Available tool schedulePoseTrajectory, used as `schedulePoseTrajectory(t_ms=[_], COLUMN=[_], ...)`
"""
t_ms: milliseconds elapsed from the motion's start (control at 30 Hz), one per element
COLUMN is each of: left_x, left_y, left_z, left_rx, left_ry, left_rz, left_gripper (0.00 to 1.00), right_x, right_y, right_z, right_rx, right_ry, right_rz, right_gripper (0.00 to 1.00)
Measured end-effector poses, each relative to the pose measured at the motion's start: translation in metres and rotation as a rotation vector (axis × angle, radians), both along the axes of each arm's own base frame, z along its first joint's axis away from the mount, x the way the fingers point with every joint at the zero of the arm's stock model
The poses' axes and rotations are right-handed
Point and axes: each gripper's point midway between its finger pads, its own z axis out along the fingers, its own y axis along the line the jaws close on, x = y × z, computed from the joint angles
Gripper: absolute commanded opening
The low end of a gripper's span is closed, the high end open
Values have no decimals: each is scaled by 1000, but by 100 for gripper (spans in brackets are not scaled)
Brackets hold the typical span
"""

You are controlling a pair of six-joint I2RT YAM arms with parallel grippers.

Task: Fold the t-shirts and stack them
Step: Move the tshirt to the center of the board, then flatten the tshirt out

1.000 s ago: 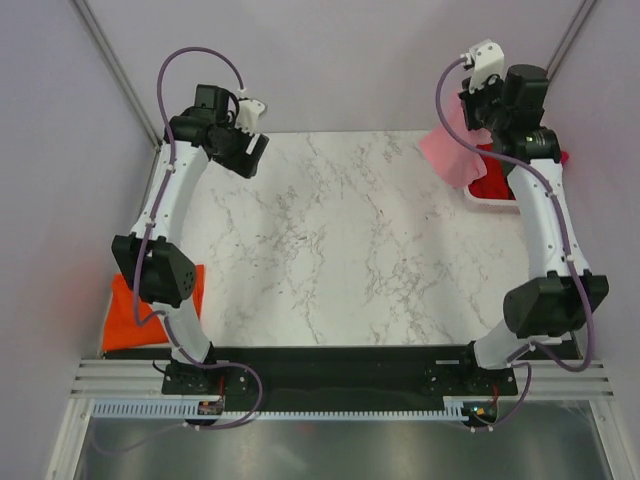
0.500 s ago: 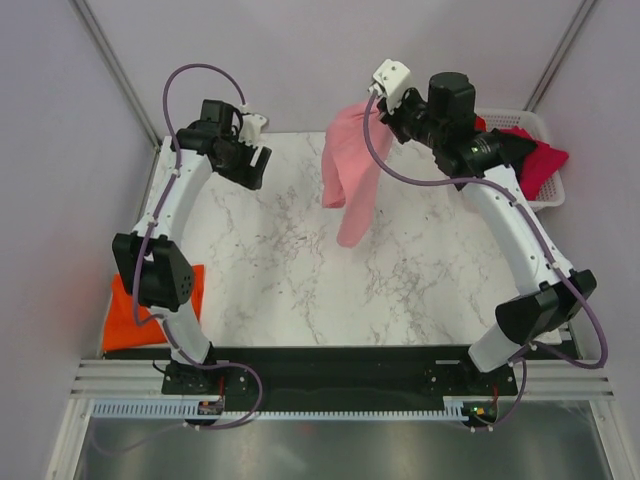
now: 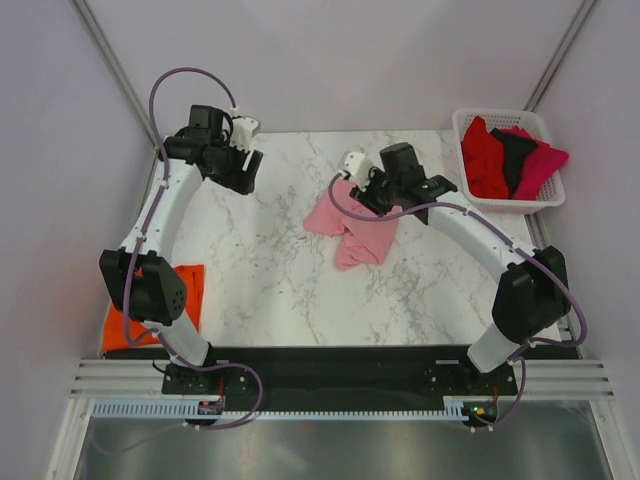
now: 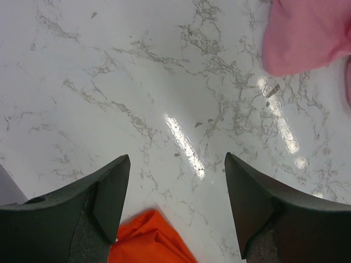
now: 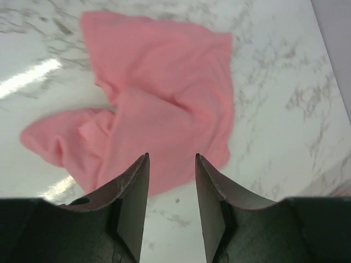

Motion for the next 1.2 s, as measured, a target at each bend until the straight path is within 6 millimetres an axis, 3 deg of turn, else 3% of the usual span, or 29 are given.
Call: schedulePoseTrajectory(t_ms=[133,233,467,633,867,1200], left_x=[-8,-24,-63,-74,-76,-71], left_y=[15,28,25,25,27,33], left_z=[6,10,13,6,0,0], left_rx=[-34,-41,-60,-63,-62,-62], left_ry=[-5,-16,-29,-23,-14,-22], left_rz=[25,52,31,28,33,53], left_gripper=[77,76,77,77,77,77], right_x=[-35,-43,-27,-11,7,0], right_y=[72,112,157,173,175,166], right_z=[-4,-24,-81,-100,-108,-129], right_rx=[0,-19,-135,-189,-240,-295], right_ry=[-11,10,33,14,-2,52], right_rz=[212,309,382,386,370,384], right_gripper=[42,42,42,41,41,39])
